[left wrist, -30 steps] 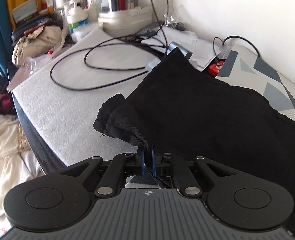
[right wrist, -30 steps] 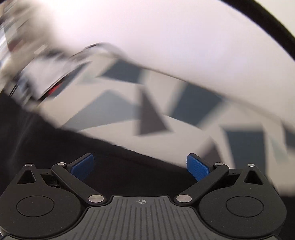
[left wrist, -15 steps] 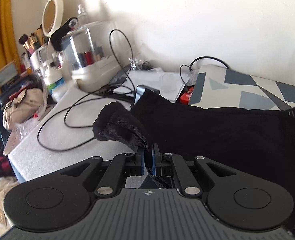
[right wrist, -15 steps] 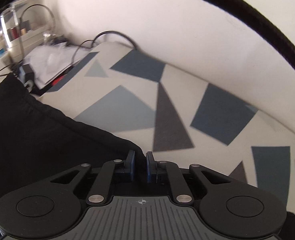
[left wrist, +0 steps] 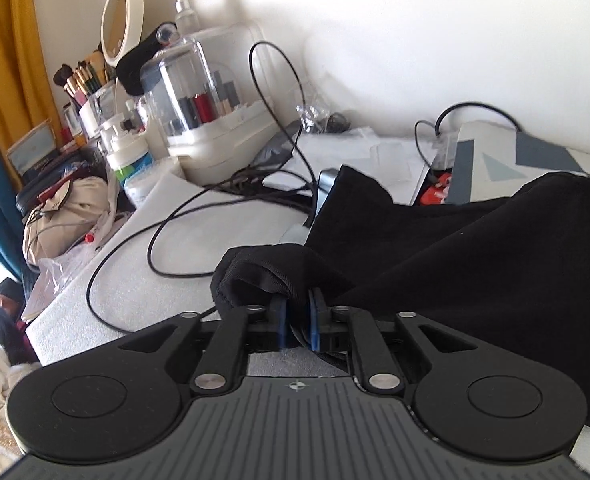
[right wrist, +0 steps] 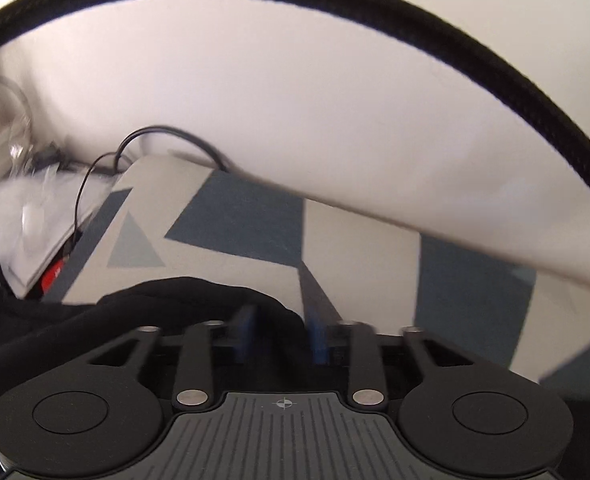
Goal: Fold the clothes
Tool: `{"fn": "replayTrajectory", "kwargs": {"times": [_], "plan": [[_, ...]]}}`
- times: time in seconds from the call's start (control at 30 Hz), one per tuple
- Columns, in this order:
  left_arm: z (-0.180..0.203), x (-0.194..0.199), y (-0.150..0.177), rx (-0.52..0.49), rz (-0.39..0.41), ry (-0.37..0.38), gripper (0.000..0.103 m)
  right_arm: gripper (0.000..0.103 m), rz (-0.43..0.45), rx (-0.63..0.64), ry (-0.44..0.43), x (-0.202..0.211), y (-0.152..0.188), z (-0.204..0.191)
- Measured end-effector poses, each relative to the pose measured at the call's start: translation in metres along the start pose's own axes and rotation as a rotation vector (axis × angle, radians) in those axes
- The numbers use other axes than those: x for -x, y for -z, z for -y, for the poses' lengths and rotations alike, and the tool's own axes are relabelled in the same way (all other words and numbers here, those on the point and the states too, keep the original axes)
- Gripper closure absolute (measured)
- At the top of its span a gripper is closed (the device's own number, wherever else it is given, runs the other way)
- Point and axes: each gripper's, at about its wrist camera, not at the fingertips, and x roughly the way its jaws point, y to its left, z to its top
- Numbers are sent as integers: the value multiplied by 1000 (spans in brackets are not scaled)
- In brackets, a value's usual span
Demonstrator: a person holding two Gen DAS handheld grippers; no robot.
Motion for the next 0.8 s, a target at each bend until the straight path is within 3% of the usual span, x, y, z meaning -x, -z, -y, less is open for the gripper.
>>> {"fn": "replayTrajectory", "kwargs": {"times": [0.1, 0.23, 0.4, 0.5, 0.6, 0.8], "plan": [[0, 14, -5, 15, 1, 10, 46, 52, 82, -128, -49, 44, 13, 23], [11, 41, -18, 24, 23, 130, 38, 45, 203, -284, -81, 125, 37, 79], [68, 70, -27, -88, 34, 392, 29, 43, 369, -643, 129, 241, 95, 196], [116, 85, -26, -175, -1, 550, 25, 43, 371, -798, 257, 288, 138, 255], [158, 94, -22, -239, -98, 694, 24, 43, 305, -845, 371, 315, 174, 286], [217, 117, -3, -384, -184, 770, 23, 41, 316, -882, 536, 358, 232, 299]]}}
